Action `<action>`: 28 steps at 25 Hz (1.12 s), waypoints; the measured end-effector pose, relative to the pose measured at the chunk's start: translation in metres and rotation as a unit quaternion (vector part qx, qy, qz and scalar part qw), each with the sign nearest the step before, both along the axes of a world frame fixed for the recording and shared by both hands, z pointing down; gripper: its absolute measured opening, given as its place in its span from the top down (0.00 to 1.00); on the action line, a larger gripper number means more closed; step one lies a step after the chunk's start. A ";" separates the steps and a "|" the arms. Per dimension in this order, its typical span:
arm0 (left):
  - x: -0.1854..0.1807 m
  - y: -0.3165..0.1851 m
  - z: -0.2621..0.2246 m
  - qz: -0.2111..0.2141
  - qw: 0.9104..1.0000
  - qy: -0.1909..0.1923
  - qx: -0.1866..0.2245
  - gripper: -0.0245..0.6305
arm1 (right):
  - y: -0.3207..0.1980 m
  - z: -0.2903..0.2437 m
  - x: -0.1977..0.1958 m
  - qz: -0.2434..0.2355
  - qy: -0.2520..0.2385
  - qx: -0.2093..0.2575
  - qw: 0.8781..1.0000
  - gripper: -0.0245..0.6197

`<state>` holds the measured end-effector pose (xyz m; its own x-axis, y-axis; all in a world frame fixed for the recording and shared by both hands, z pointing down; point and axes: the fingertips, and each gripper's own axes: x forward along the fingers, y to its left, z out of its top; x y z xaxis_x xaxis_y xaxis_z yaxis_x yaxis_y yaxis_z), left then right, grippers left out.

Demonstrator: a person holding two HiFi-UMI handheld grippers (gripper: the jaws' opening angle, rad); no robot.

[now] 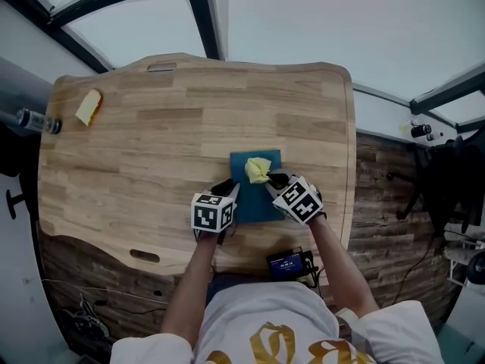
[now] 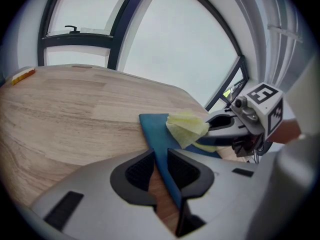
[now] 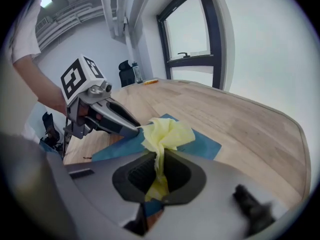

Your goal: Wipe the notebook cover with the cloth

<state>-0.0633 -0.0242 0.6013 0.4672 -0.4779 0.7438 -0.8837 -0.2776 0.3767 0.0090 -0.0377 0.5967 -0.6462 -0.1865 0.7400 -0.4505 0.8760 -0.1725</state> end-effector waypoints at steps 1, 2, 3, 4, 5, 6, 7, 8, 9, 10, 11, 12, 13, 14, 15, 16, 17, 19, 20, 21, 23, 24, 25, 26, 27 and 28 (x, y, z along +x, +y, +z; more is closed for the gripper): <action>0.000 -0.001 0.000 0.001 1.000 0.000 0.001 0.82 | -0.005 -0.001 0.000 0.006 -0.004 0.002 1.000 0.90; 0.000 -0.002 0.000 0.001 1.000 0.000 0.003 0.82 | -0.011 -0.001 0.001 0.013 -0.008 0.006 1.000 0.90; 0.000 -0.003 0.000 0.001 1.000 -0.001 0.004 0.82 | -0.016 -0.002 0.001 0.020 -0.011 0.008 1.000 0.90; -0.001 -0.003 0.000 0.000 1.000 -0.001 0.003 0.82 | -0.019 -0.002 0.001 0.028 -0.013 0.007 0.999 0.90; -0.001 -0.001 0.000 0.000 1.000 -0.002 0.002 0.82 | -0.021 -0.002 0.002 0.038 -0.016 0.003 0.999 0.90; -0.001 0.000 0.000 -0.001 1.000 -0.001 0.001 0.82 | -0.022 -0.001 0.002 0.047 -0.019 -0.001 0.999 0.90; -0.001 0.001 0.000 -0.001 1.000 -0.001 0.001 0.82 | -0.024 -0.001 0.003 0.054 -0.022 -0.004 0.998 0.90; -0.001 0.000 0.000 -0.001 1.000 -0.001 0.001 0.82 | -0.026 -0.001 0.004 0.058 -0.024 -0.004 0.998 0.90; 0.000 -0.001 0.000 -0.001 1.000 -0.001 0.002 0.82 | -0.028 -0.001 0.005 0.060 -0.025 -0.002 0.998 0.90; 0.000 -0.002 0.000 -0.001 1.000 -0.001 0.004 0.82 | -0.031 -0.002 0.005 0.062 -0.027 0.001 0.998 0.90; 0.000 -0.002 0.000 -0.001 1.000 -0.002 0.005 0.82 | -0.034 -0.002 0.006 0.065 -0.028 0.004 0.997 0.90; 0.000 -0.002 0.000 -0.001 1.000 -0.002 0.005 0.82 | -0.036 -0.002 0.006 0.068 -0.028 0.007 0.997 0.90; -0.001 -0.001 0.000 -0.001 1.000 -0.002 0.005 0.82 | -0.038 -0.002 0.007 0.072 -0.028 0.010 0.997 0.90; -0.001 -0.001 0.000 -0.001 1.000 -0.002 0.004 0.82 | -0.041 -0.002 0.008 0.076 -0.029 0.012 0.997 0.90; -0.001 -0.001 0.000 -0.001 1.000 -0.002 0.003 0.82 | -0.043 -0.002 0.009 0.080 -0.029 0.014 0.996 0.90; -0.001 -0.001 0.000 -0.001 1.000 -0.002 0.003 0.82 | -0.047 -0.002 0.010 0.087 -0.029 0.016 0.996 0.90; -0.001 -0.001 0.000 -0.001 1.000 -0.003 0.004 0.82 | -0.050 -0.002 0.012 0.094 -0.029 0.019 0.995 0.90; -0.001 -0.001 0.000 -0.001 1.000 -0.003 0.005 0.82 | -0.056 -0.002 0.016 0.107 -0.028 0.023 0.994 0.90; -0.001 -0.001 -0.001 0.000 1.000 -0.003 0.005 0.82 | -0.057 -0.002 0.017 0.111 -0.027 0.024 0.993 0.90; -0.001 -0.001 -0.001 0.000 1.000 -0.004 0.005 0.82 | -0.058 -0.002 0.017 0.113 -0.026 0.026 0.993 0.90; -0.001 -0.001 0.000 -0.001 1.000 -0.005 0.006 0.82 | -0.059 -0.002 0.016 0.114 -0.023 0.030 0.993 0.90; -0.001 -0.001 0.000 -0.002 1.000 -0.005 0.006 0.82 | -0.058 -0.002 0.016 0.115 -0.023 0.030 0.993 0.90; -0.001 -0.001 -0.001 -0.002 1.000 -0.005 0.006 0.82 | -0.058 -0.002 0.016 0.118 -0.025 0.028 0.992 0.90; -0.001 -0.001 -0.001 -0.002 1.000 -0.005 0.006 0.82 | -0.058 -0.002 0.015 0.122 -0.026 0.026 0.992 0.90; -0.001 -0.001 -0.001 -0.002 1.000 -0.005 0.006 0.82 | -0.059 -0.002 0.015 0.124 -0.027 0.025 0.992 0.90; -0.001 -0.001 -0.001 -0.001 1.000 -0.005 0.006 0.82 | -0.059 -0.002 0.015 0.125 -0.028 0.024 0.992 0.90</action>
